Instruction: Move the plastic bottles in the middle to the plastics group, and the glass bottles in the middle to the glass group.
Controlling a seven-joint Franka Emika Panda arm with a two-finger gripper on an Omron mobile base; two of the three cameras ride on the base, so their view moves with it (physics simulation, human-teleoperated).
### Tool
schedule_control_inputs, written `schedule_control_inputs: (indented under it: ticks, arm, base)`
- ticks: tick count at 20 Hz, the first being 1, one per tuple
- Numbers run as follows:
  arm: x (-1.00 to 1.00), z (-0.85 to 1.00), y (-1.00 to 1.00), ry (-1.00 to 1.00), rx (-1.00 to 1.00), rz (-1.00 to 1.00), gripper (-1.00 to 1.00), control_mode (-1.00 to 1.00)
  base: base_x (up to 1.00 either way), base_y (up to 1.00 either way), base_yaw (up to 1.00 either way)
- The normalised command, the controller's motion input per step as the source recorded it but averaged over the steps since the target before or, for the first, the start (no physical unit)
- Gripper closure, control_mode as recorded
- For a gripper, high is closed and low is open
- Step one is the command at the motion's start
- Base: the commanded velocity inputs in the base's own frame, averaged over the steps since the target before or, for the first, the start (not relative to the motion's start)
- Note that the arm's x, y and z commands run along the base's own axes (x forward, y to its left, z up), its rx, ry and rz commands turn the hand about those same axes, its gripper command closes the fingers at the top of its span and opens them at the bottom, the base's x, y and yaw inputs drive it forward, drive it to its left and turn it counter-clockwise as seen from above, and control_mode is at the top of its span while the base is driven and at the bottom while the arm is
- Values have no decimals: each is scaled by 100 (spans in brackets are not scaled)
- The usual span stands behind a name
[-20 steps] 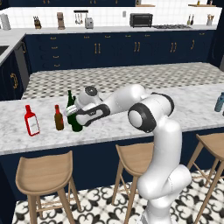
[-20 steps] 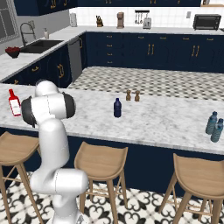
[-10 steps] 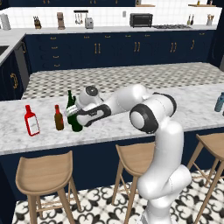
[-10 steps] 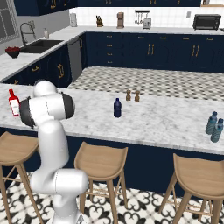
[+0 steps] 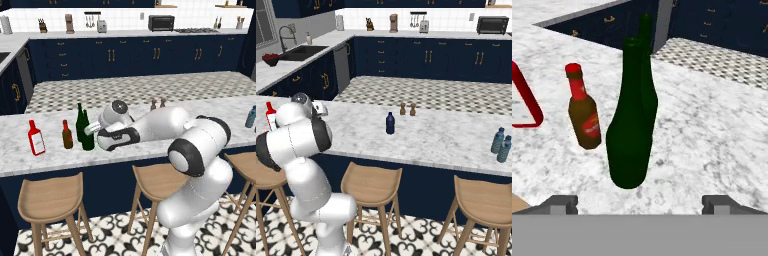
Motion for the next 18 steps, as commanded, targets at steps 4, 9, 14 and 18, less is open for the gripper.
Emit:
schedule_control_inputs:
  ticks: [4, 9, 14, 18]
  arm:
    - [-44, 72, -87, 2, 3, -10, -100, -100]
    - [-3, 96, -95, 21, 0, -19, -100, -100]
    - [0, 62, -99, 28, -1, -23, -100, -100]
    - [0, -25, -80, 11, -7, -23, -100, -100]
  base:
    - [0, 0, 0]
    - [0, 0, 0]
    - [0, 0, 0]
    - [0, 0, 0]
